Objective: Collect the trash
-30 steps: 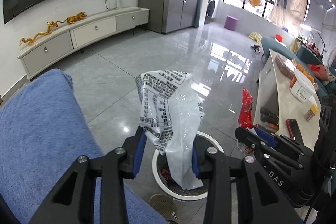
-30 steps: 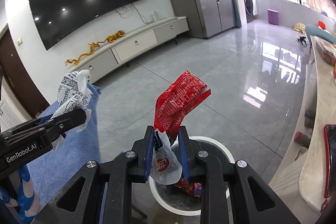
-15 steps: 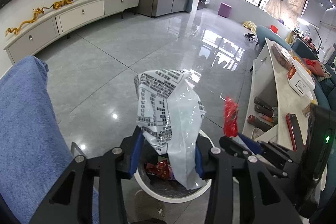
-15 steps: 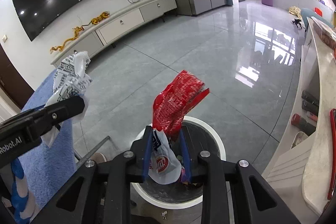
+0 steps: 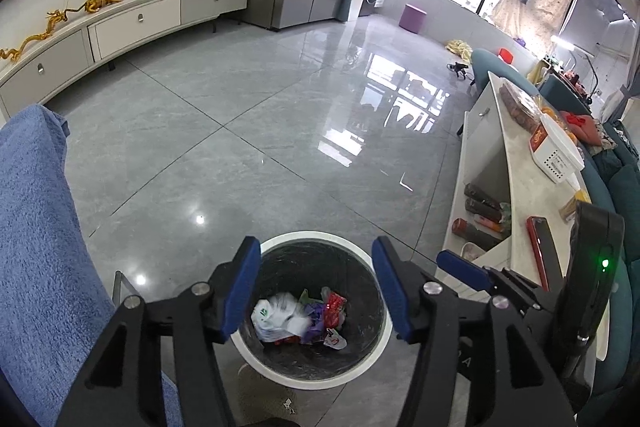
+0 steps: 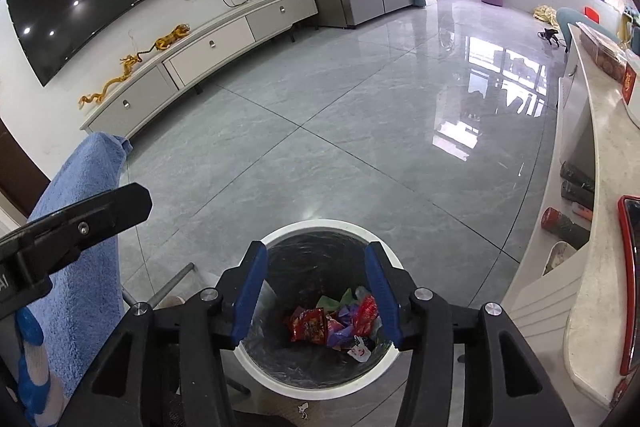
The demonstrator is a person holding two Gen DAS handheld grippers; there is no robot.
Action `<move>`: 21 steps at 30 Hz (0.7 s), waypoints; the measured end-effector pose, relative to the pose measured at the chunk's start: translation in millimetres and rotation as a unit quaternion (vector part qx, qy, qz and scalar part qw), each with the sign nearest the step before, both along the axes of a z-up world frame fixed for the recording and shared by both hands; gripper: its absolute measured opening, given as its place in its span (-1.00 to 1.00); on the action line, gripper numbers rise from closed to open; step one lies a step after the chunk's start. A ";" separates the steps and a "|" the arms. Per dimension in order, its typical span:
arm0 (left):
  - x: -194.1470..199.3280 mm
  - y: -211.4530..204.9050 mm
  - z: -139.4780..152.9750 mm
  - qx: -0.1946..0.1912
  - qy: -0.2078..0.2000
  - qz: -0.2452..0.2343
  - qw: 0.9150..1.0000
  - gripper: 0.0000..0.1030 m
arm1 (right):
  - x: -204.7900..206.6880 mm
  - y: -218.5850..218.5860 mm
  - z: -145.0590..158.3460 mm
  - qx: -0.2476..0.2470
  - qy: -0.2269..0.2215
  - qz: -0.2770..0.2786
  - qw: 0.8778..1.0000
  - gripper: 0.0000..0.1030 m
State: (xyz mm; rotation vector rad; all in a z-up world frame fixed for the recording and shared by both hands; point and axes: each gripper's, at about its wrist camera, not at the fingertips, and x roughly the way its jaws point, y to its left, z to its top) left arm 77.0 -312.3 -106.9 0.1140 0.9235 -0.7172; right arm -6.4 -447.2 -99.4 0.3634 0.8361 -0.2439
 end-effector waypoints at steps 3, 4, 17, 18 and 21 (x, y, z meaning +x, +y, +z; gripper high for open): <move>-2.7 3.1 4.3 -0.001 -0.005 0.000 1.000 0.09 | -2.9 1.5 4.8 -0.004 -0.006 -0.001 1.000 -0.05; -3.5 4.1 6.5 -0.003 -0.006 0.000 1.000 0.09 | -4.2 2.3 6.6 -0.005 -0.008 -0.002 1.000 -0.05; -16.4 35.8 35.3 -0.009 -0.049 0.033 0.998 0.25 | -11.0 20.0 31.3 -0.021 -0.036 0.006 0.999 0.05; -17.1 40.5 37.5 -0.009 -0.053 0.039 0.998 0.31 | -10.9 21.8 32.8 -0.022 -0.038 0.007 0.999 0.06; -19.5 54.6 43.7 -0.009 -0.068 0.059 0.996 0.32 | -10.4 29.7 37.4 -0.025 -0.044 0.014 0.999 0.07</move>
